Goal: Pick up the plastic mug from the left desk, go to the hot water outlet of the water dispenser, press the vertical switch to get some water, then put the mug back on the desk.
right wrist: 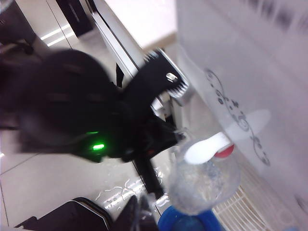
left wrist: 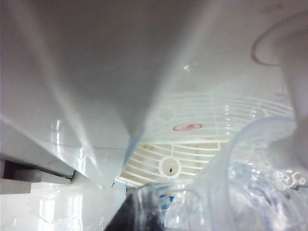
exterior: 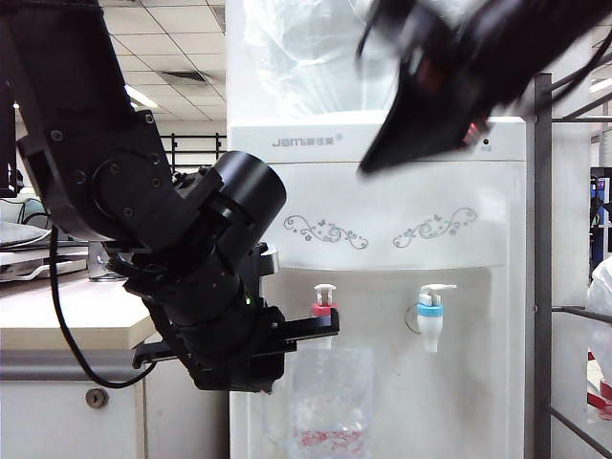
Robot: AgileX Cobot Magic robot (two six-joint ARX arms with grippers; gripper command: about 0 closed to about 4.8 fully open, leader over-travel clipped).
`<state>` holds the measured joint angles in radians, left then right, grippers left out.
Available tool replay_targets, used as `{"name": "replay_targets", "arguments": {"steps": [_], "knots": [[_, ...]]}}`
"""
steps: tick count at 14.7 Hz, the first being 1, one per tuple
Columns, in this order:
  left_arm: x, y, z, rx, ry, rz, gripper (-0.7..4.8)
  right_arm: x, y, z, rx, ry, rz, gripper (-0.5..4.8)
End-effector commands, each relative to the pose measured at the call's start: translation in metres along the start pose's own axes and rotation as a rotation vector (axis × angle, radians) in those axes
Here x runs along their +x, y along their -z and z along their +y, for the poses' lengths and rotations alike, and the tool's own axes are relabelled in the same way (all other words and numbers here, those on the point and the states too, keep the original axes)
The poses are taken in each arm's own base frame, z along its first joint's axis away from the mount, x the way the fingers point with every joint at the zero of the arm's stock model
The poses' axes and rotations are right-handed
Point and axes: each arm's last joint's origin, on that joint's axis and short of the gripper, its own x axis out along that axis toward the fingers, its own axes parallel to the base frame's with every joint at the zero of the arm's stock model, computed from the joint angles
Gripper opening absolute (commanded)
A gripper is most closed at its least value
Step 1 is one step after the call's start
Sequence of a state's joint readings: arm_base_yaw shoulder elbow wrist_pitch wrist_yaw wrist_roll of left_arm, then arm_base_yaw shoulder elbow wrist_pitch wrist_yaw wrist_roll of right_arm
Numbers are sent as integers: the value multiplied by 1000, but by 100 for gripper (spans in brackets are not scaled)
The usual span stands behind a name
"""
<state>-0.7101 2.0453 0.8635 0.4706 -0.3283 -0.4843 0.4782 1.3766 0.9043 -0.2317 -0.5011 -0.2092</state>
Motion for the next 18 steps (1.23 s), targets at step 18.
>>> {"name": "replay_targets", "arguments": {"steps": [18], "knots": [[-5, -40, -12, -46, 60, -288, -5, 87, 24, -15, -221, 222, 116, -5]]}}
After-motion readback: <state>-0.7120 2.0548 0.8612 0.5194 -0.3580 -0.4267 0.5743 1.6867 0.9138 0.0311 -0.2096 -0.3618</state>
